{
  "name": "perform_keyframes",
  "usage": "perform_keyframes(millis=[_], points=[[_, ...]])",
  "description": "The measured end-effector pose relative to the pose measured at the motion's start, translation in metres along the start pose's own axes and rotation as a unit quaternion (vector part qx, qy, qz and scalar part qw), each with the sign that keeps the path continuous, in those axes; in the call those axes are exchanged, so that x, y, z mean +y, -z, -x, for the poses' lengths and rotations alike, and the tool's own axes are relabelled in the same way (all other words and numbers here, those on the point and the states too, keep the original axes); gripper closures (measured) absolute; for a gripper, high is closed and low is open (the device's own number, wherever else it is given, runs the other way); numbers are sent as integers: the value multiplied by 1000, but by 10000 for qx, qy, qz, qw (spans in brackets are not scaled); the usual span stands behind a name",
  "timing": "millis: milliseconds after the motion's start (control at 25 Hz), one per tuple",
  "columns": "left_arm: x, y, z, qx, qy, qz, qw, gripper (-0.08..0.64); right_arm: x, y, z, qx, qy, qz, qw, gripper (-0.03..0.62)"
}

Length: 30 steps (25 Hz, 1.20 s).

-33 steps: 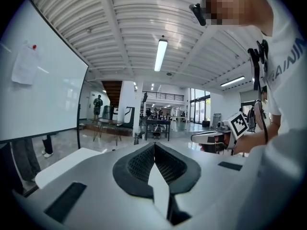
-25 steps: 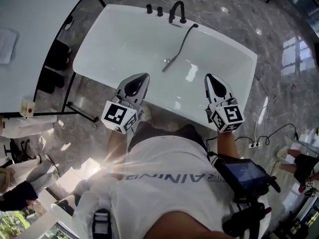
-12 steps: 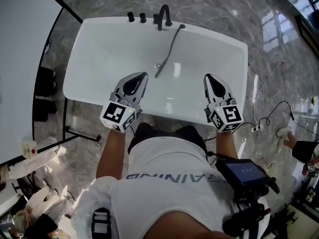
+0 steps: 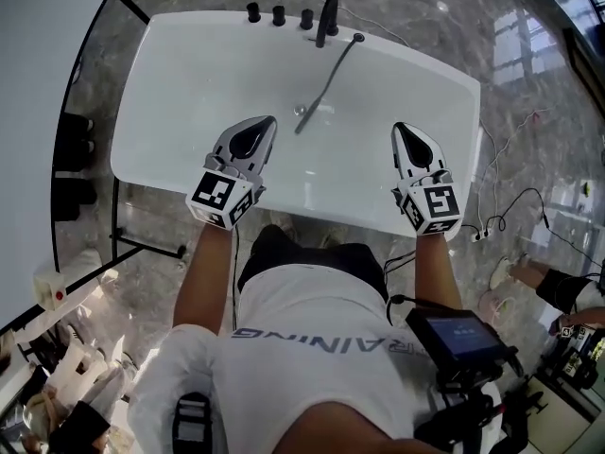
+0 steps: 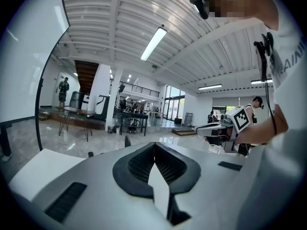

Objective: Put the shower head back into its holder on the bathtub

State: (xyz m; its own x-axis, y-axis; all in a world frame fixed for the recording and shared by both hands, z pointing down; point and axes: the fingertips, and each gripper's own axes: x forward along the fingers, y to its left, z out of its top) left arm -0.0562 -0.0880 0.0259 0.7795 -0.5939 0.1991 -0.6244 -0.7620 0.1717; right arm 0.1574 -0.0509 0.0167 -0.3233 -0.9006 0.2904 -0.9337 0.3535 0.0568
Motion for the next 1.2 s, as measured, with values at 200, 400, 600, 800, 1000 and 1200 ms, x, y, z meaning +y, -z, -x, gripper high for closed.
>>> perform_keyframes(millis=[200, 400, 600, 800, 1000, 1200], points=[[26, 37, -31, 42, -221, 138, 9997, 543, -21, 40, -46, 131, -252, 195, 9994, 580], [58, 106, -66, 35, -515, 393, 9979, 543, -16, 119, -110, 485, -794, 404, 9948, 580], [90, 175, -104, 130, -583, 327, 9977, 543, -10, 193, -177, 727, -1212, 622, 9880, 580], [123, 254, -129, 218, -668, 391, 9968, 543, -1, 275, -233, 924, -1348, 533, 9851, 580], [147, 329, -152, 223, -638, 459, 9967, 543, 22, 358, -281, 1120, -1597, 790, 9776, 580], [186, 411, -174, 331, -926, 859, 9914, 543, 28, 435, -330, 1389, -1834, 1164, 9662, 578]])
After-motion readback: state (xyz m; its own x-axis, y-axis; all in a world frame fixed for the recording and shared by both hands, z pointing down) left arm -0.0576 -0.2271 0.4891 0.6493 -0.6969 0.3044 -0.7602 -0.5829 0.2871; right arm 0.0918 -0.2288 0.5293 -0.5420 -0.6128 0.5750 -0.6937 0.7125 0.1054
